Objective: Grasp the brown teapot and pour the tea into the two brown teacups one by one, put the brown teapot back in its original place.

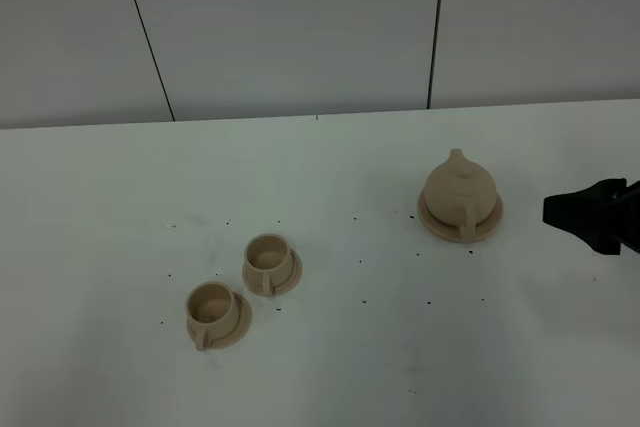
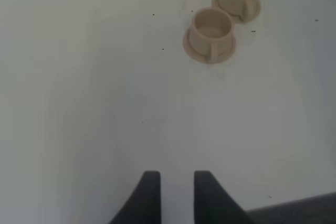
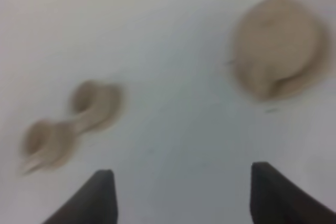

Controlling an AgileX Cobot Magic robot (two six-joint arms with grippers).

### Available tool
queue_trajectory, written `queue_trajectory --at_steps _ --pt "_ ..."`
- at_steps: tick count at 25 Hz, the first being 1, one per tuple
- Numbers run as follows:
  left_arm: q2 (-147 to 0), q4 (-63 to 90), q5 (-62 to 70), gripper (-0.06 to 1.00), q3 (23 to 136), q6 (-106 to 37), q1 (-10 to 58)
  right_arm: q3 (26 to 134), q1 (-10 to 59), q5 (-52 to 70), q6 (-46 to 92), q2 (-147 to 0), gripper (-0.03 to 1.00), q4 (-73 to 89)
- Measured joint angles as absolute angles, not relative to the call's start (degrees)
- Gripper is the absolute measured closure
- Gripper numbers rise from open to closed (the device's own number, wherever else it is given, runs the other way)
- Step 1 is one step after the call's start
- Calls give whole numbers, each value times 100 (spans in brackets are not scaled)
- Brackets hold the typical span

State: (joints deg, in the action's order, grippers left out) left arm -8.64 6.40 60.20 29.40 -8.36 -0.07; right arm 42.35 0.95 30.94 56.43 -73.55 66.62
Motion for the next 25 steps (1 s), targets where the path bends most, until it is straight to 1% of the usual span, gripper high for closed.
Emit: queue_trajectory --at_steps 4,11,14,19,25 --pt "-864 640 6020 71 2940 -836 -7 4311 182 2341 5686 -8002 48 6629" --pt "-864 639 6020 71 2940 -836 -7 4572 1035 924 5581 -8535 52 6579" --pt "-864 634 6020 71 2940 -836 -7 4847 1231 818 5475 -8701 52 6579" --pt "-864 634 6020 71 2940 -836 -7 5258 1286 943 5146 -9046 52 6466" --pt "-864 634 6020 71 2940 -836 -7 5751 1296 1197 4174 -9691 54 5527"
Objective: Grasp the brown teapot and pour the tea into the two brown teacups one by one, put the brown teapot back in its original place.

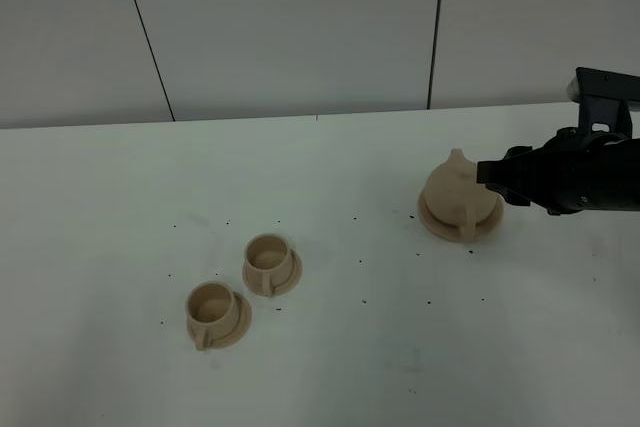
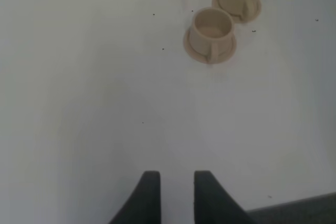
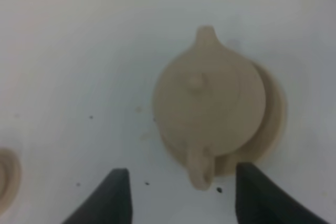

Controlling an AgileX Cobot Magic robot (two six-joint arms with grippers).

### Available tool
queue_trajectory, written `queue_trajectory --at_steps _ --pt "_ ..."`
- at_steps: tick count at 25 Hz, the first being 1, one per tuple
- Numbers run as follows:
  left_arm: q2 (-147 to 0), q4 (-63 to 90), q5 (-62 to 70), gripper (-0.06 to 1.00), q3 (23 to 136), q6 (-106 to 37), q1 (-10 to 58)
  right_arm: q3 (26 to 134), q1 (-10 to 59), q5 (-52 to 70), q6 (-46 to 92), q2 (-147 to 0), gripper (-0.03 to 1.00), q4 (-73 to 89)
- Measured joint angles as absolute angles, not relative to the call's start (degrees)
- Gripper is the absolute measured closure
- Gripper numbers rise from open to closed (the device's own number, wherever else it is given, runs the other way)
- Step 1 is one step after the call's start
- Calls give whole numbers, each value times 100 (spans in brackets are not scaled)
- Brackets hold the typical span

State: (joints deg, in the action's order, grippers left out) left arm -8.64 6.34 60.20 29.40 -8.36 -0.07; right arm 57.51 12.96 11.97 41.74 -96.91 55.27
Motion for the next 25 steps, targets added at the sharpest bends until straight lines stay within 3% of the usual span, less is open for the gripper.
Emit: queue_trajectory --at_steps 12,25 --pt "-864 634 6020 71 2940 -836 -7 5979 1296 1700 2275 -9888 57 3421" --pt "-864 634 6020 71 2940 -836 -7 6067 1775 1564 1617 -9997 57 2942"
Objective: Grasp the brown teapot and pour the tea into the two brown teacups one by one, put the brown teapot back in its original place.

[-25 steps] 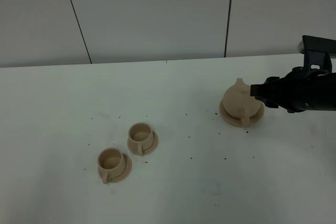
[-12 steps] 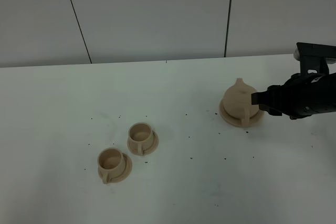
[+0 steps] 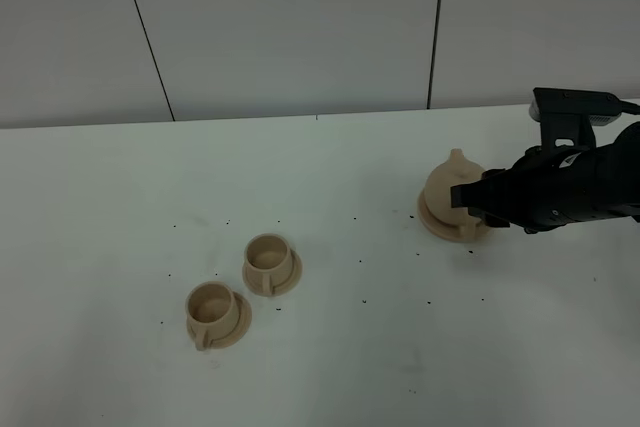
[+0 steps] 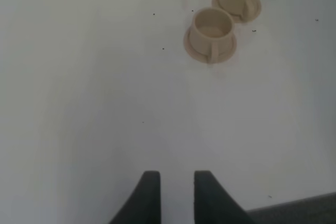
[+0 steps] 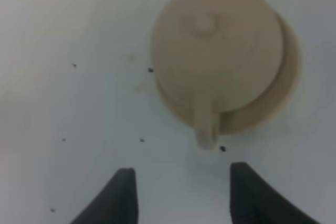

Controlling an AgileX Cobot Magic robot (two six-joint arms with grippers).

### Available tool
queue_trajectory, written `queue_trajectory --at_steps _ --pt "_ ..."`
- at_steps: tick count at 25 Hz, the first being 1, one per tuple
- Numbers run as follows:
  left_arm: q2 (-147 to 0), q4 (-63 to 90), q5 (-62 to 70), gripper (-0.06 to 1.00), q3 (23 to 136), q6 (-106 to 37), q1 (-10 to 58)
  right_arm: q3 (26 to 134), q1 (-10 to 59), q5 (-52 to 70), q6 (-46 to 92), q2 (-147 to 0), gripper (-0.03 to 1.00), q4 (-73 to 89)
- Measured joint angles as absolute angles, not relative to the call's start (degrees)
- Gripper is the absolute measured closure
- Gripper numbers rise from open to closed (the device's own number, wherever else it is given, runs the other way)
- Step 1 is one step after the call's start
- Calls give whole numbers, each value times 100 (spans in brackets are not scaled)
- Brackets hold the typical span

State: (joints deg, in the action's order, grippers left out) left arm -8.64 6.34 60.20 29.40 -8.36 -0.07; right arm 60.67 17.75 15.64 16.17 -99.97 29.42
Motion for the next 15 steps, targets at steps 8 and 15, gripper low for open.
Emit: queue_trajectory --at_steps 8,15 --pt "-864 634 6020 71 2940 -836 -7 6611 2149 1975 495 -10379 58 1802" --pt "-864 634 6020 71 2940 -836 -7 7033 2202 2547 -865 -10456 59 224"
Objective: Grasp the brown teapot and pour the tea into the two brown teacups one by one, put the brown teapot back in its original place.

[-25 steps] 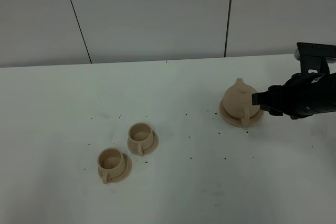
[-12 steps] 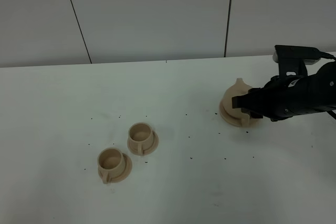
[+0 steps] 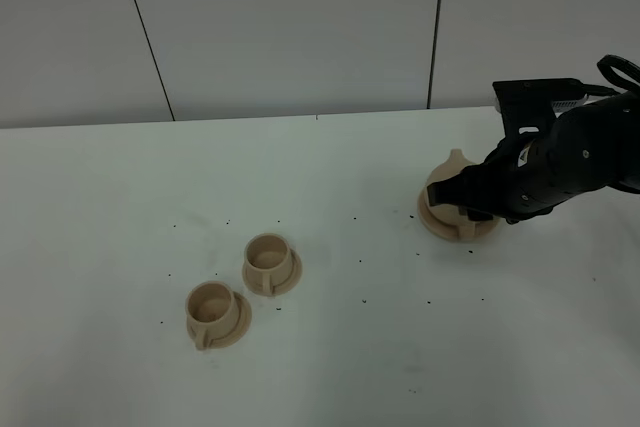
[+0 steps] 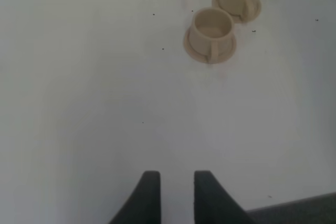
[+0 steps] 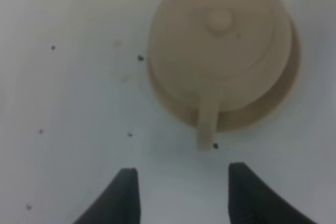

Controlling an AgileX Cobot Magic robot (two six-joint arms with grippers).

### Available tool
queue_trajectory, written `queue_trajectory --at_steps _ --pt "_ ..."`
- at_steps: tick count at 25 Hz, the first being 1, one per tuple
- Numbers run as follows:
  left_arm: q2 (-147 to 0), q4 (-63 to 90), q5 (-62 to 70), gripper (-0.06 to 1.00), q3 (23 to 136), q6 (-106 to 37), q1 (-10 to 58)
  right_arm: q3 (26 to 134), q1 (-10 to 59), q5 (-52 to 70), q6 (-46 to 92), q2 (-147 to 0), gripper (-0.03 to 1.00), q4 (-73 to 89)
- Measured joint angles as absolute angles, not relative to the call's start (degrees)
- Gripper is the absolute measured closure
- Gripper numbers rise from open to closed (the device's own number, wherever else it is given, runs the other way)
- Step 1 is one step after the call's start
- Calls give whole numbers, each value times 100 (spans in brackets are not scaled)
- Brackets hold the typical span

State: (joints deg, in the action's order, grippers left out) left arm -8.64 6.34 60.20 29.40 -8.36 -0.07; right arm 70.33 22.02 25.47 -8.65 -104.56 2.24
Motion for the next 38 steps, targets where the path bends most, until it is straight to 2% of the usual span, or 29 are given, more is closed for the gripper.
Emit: queue_trajectory --at_steps 12,23,38 --pt "-864 634 6020 71 2940 -836 -7 7098 2263 2564 -1618 -10695 59 -225" --pt "-864 634 6020 71 2940 -836 -7 7192 2382 2263 -1790 -11042 61 -423" --pt "-864 634 6020 71 2940 -836 -7 7436 2382 2259 -1926 -11254 57 -920"
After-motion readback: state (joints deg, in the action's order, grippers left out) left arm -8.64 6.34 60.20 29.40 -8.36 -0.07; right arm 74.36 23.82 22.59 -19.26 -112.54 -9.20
